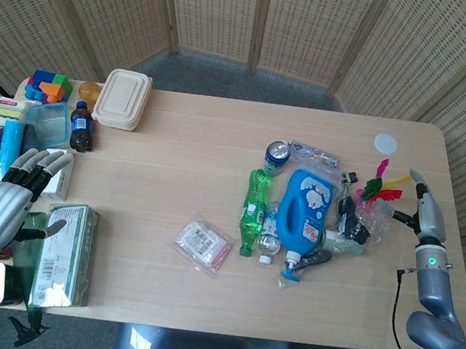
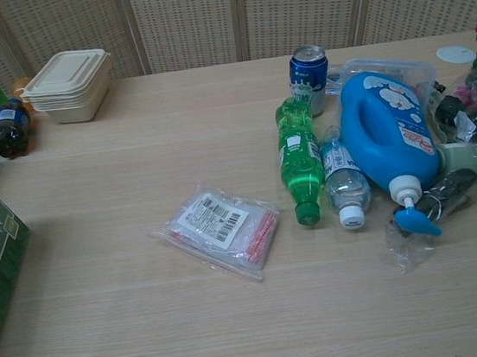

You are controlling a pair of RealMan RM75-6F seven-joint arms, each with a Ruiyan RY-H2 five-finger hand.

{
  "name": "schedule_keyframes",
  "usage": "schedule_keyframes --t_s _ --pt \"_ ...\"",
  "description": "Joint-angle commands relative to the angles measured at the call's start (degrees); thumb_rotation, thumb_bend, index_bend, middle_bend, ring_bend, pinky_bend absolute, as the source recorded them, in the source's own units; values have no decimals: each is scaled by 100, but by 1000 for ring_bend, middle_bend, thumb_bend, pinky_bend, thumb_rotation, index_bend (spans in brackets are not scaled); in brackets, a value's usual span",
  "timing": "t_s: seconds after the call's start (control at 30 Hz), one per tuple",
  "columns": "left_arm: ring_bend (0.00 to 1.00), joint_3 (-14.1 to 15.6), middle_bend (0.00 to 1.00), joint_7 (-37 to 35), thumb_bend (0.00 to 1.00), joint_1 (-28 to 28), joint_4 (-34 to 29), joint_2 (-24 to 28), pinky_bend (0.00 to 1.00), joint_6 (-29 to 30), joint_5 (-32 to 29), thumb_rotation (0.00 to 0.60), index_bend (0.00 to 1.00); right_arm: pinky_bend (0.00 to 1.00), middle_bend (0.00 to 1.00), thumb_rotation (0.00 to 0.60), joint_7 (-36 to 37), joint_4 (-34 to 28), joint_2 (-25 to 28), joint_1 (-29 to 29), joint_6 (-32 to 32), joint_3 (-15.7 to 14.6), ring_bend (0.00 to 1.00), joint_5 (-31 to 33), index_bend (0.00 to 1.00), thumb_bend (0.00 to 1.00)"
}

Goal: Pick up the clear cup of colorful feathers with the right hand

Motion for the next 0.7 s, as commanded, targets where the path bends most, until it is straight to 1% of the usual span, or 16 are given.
schedule_keyframes --t_s 0.03,0.33,0.7 --pt "0 2 0 6 263 1 -6 6 0 1 5 600 0 0 0 349 55 160 -109 29 -93 -28 0 -38 0 108" --pt "0 31 0 44 263 61 -63 57 0 71 28 600 0 0 0 349 319 703 -458 192 -416 -51 0 -156 0 108" --pt "0 53 0 29 262 112 -116 135 0 117 64 600 0 0 0 346 486 1101 -779 491 -668 -16 0 -330 0 110"
